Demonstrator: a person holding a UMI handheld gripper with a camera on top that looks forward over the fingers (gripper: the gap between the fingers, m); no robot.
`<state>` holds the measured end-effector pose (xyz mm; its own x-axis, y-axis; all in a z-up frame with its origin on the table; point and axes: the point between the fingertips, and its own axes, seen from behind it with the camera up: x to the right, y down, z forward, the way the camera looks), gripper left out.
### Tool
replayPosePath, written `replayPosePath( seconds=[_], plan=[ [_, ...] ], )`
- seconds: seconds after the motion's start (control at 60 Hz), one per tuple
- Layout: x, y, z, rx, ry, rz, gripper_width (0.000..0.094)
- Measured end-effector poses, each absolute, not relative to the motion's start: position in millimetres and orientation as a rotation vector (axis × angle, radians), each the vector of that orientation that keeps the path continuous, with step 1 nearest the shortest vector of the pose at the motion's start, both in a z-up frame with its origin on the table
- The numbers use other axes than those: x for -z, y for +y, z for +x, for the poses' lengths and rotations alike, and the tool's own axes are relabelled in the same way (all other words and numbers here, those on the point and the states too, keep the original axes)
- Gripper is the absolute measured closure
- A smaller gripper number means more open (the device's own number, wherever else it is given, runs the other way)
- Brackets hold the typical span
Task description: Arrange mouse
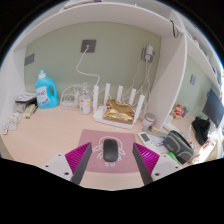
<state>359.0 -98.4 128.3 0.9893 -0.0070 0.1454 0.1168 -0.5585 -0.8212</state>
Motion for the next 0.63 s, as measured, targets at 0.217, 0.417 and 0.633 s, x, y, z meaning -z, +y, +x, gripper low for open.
replayPosePath(
  seconds=[0.217, 0.417, 0.633],
  plan=[
    [-166.2, -170.1, 353.4, 0.234, -0.067, -2.118, 0.009],
    [-174.8, -213.8, 343.6, 0.264, -0.068, -2.097, 0.0091],
    [-183.7, -229.4, 328.3, 0.25, -0.062, -2.08, 0.0091]
  ],
)
